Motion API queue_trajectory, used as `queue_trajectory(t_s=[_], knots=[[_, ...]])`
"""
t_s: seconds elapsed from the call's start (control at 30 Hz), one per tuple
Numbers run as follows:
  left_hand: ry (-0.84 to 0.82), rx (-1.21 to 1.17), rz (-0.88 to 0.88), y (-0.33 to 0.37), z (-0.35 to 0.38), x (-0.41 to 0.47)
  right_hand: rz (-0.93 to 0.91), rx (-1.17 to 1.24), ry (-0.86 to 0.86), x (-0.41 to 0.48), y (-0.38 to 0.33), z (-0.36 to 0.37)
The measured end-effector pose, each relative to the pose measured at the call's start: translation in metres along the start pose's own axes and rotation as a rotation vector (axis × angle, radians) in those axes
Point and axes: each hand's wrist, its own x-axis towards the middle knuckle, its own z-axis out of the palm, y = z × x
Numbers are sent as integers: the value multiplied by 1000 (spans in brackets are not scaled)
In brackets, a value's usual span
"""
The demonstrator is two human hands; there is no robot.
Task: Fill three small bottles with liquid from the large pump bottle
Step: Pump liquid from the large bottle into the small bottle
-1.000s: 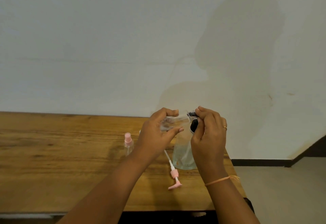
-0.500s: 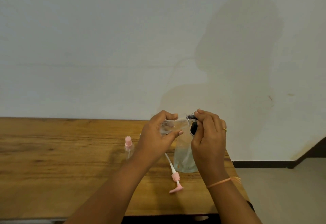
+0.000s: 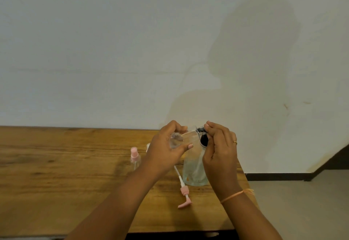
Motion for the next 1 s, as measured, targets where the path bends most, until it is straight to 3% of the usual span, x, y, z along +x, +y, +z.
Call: queue_trajectory(t_s=[0.3,0.6,0.8,1.0], knots=[[66,13,68,2,-1,0,-44,-55,23,8,-7,-9],[-5,115,53,1,2,0,-36,6,18,1,3,2],[0,50,49,1,3,-2,90,34,57,4,-14,1],[-5,76,94,6,-3,1,67,-5,49,11,-18,-9]])
